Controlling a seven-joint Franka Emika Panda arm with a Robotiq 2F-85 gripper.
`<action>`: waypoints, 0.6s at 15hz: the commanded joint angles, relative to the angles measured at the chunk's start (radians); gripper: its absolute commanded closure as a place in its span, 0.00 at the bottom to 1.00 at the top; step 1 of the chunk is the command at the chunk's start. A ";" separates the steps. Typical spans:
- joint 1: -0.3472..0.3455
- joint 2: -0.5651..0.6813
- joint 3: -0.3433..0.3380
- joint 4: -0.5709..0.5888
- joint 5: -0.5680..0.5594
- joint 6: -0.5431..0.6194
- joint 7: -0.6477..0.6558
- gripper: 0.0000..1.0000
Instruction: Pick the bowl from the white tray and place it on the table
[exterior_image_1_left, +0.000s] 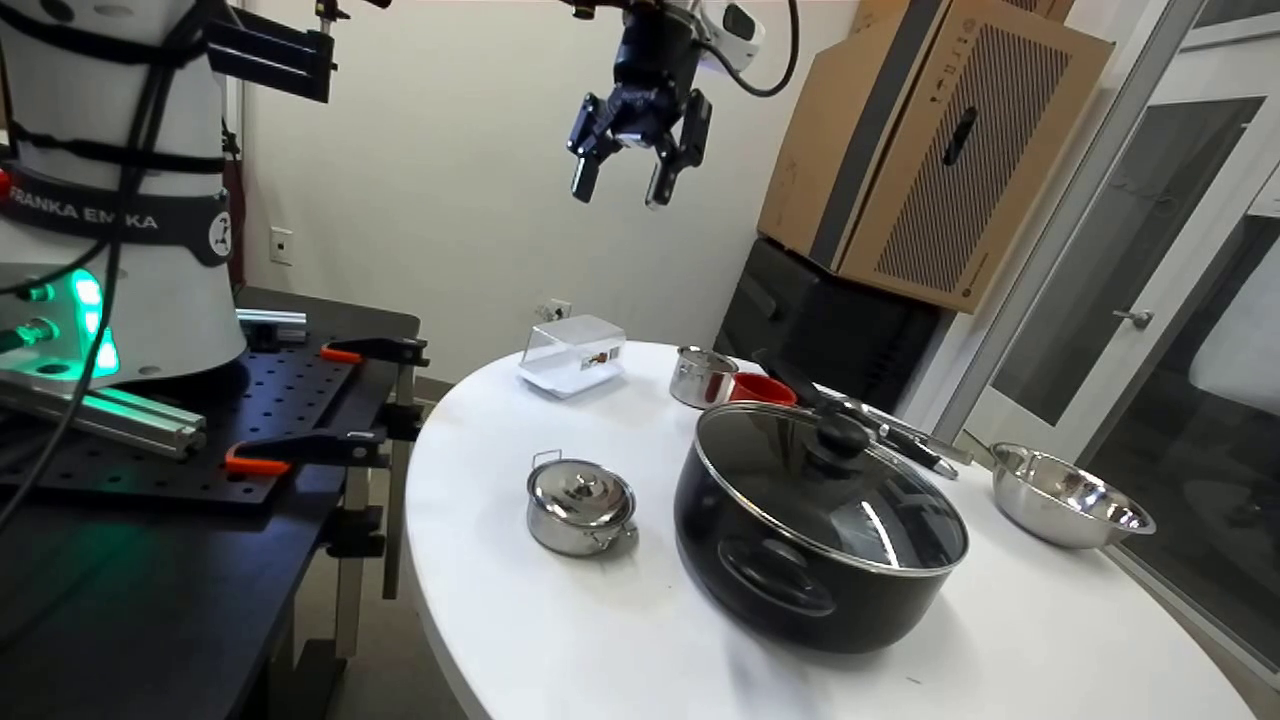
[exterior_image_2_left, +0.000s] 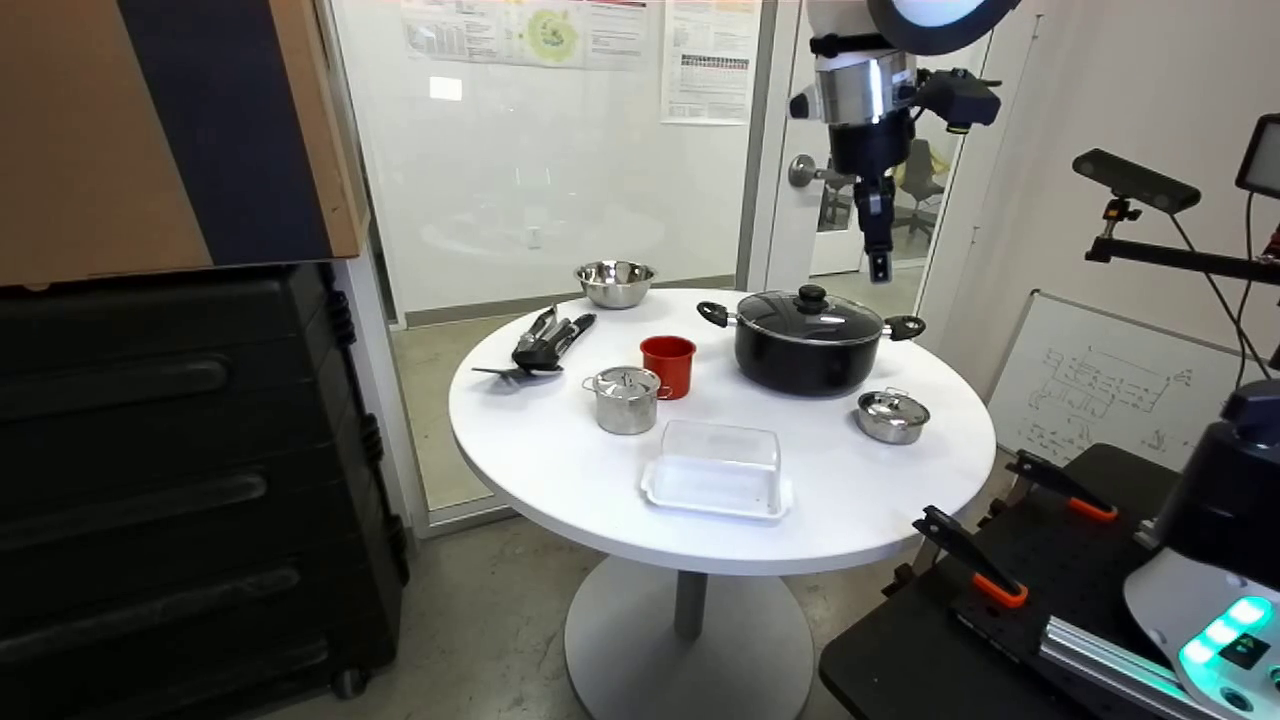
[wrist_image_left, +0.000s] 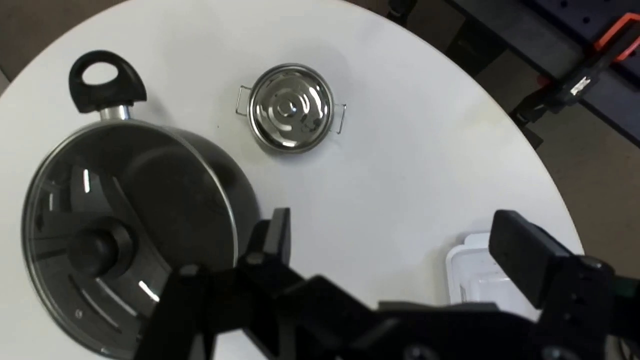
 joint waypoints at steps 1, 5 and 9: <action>-0.003 0.052 -0.021 -0.034 0.042 0.048 0.020 0.00; 0.020 0.137 -0.002 -0.047 0.081 0.153 0.014 0.00; 0.048 0.233 0.042 -0.030 0.090 0.274 0.037 0.00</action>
